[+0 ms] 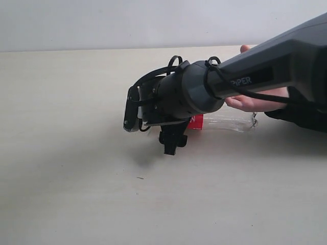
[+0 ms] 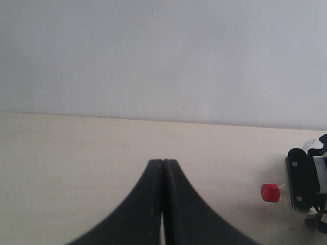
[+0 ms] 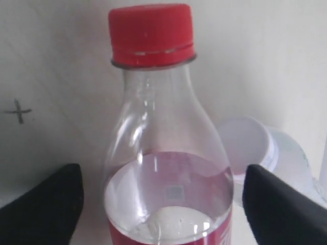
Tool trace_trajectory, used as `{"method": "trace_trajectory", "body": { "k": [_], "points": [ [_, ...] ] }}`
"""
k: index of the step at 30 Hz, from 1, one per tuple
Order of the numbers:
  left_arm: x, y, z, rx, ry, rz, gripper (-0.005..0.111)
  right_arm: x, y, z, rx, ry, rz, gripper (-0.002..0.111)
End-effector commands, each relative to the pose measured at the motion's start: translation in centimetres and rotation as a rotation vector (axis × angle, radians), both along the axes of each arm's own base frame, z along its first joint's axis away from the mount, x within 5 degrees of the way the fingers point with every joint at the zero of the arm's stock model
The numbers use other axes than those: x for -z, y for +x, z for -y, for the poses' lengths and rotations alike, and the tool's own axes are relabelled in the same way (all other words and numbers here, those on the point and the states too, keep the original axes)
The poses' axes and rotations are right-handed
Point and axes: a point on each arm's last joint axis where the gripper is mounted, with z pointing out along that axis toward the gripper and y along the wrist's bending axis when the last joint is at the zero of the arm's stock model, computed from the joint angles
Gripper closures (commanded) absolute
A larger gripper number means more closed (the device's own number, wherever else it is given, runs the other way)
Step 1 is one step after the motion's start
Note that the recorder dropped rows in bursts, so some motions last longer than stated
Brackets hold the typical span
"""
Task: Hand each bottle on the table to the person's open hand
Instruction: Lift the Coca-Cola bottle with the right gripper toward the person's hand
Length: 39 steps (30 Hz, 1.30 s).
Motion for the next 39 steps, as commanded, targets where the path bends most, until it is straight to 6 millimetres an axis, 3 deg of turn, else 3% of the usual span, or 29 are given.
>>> {"method": "trace_trajectory", "body": {
  "k": [1,4,9,13,21,31,39],
  "points": [
    [0.1,0.0,0.0,0.000,-0.007,0.003,0.107,0.1,-0.1,-0.1,0.011,0.008,-0.006,0.051],
    [0.1,0.0,0.0,0.000,-0.007,0.003,0.107,0.1,-0.1,-0.1,0.013,0.007,-0.007,0.077],
    [0.1,0.0,0.0,0.000,-0.007,0.003,0.107,0.1,-0.1,-0.1,0.015,0.008,-0.006,0.108],
    [0.1,0.0,0.0,0.000,-0.007,0.003,0.107,-0.5,-0.6,-0.5,0.028,0.029,0.005,0.108],
    [0.1,0.0,0.0,0.000,-0.007,0.003,0.107,-3.5,-2.0,-1.3,0.055,0.112,0.010,0.108],
    [0.1,0.0,0.0,0.000,-0.007,0.003,0.107,-6.1,-3.4,-1.6,0.092,0.234,-0.078,0.108],
    [0.1,0.0,0.0,0.000,-0.007,0.003,0.107,-8.7,-6.7,-3.8,0.034,0.368,-0.139,0.108]
  ]
}}
